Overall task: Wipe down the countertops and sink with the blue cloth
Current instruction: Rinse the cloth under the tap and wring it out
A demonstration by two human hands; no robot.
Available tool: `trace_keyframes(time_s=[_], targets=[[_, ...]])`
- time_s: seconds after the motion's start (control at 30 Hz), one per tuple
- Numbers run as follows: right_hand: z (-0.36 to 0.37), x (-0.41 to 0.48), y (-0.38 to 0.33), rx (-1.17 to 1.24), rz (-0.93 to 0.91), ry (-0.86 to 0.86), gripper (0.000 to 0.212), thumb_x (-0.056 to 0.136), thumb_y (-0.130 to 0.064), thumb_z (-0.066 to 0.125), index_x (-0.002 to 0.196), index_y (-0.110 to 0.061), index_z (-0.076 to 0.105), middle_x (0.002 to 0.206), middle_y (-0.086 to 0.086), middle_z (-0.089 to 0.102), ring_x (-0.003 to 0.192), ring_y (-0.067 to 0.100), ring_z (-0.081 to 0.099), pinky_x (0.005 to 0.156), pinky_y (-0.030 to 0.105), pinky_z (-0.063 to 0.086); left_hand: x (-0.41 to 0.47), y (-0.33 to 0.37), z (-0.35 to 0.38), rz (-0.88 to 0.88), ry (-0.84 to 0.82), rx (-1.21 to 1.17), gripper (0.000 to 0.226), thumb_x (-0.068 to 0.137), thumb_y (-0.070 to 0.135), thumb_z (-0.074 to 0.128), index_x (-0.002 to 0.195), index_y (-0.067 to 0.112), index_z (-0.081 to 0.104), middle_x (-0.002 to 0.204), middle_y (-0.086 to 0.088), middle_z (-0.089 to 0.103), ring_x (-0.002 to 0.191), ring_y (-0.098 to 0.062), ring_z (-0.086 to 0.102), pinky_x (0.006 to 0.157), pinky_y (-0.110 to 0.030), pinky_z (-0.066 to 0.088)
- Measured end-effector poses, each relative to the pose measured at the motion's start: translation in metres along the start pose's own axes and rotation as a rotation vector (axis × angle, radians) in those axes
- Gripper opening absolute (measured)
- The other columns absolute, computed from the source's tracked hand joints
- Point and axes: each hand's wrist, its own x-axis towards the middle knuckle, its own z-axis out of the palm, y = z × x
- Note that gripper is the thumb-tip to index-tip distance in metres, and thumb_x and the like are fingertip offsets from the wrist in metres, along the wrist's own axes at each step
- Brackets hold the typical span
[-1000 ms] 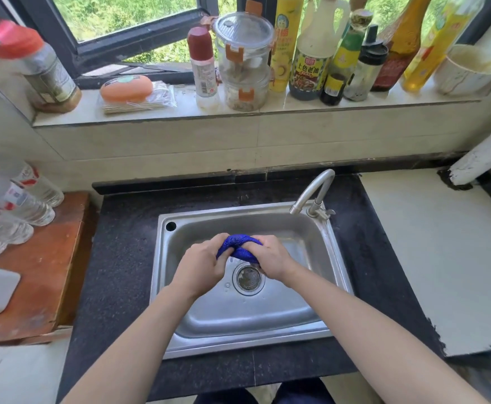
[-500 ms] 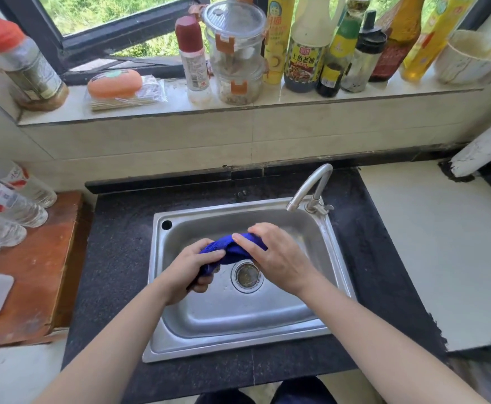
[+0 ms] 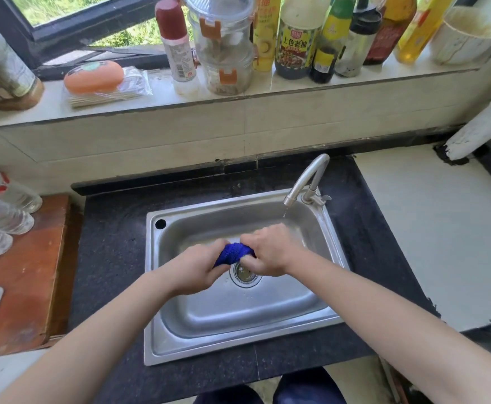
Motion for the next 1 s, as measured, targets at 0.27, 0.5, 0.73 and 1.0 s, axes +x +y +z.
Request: trace_keyframes(time_s=[0.27,0.5,0.73,1.0], targets=[[-0.001,0.006,-0.039,1.599,0.701,-0.400,0.016,0.071,-0.030,0.041,0.061,-0.017,0.041,0.054,0.001,0.037,0.040,0.012,0.024,0.043,0.023,0.017,0.020,-0.045,0.025,0.195,0.503,0.388,0.044,0.080,0.022,0.079,0.105,0.016,0.044,0.070,-0.006,0.051,0.036,-0.033,0.044,0.034,-0.024,0.028],[0.020,0.003,-0.044,2.157,0.736,-0.664,0.017,0.070,-0.036,0.036,0.065,-0.019,0.038,0.049,-0.007,0.029,0.033,0.006,0.017,0.043,0.021,0.009,0.034,-0.054,0.053,0.140,0.649,0.312,0.023,0.086,0.032,0.047,0.099,0.014,0.043,0.069,-0.008,0.054,0.036,-0.032,0.043,0.035,-0.024,0.025],[0.031,0.007,-0.038,2.146,0.758,-0.738,0.016,0.071,-0.036,0.035,0.067,-0.021,0.039,0.049,-0.008,0.027,0.033,0.005,0.018,0.045,0.020,0.007,0.038,-0.065,0.060,0.131,0.596,0.335,0.024,0.090,0.037,0.043,0.097,0.014,0.043,0.067,-0.009,0.053,0.035,-0.032,0.043,0.036,-0.024,0.026],[0.045,0.008,-0.020,1.135,0.645,-0.633,0.022,0.082,-0.032,0.066,0.098,-0.019,0.060,0.086,0.001,0.054,0.067,0.017,0.046,0.054,0.025,0.033,0.012,-0.065,0.044,-0.190,0.040,0.243,0.038,0.095,0.053,0.050,0.118,0.025,0.037,0.099,0.005,0.062,0.084,-0.029,0.064,0.067,-0.037,0.048]])
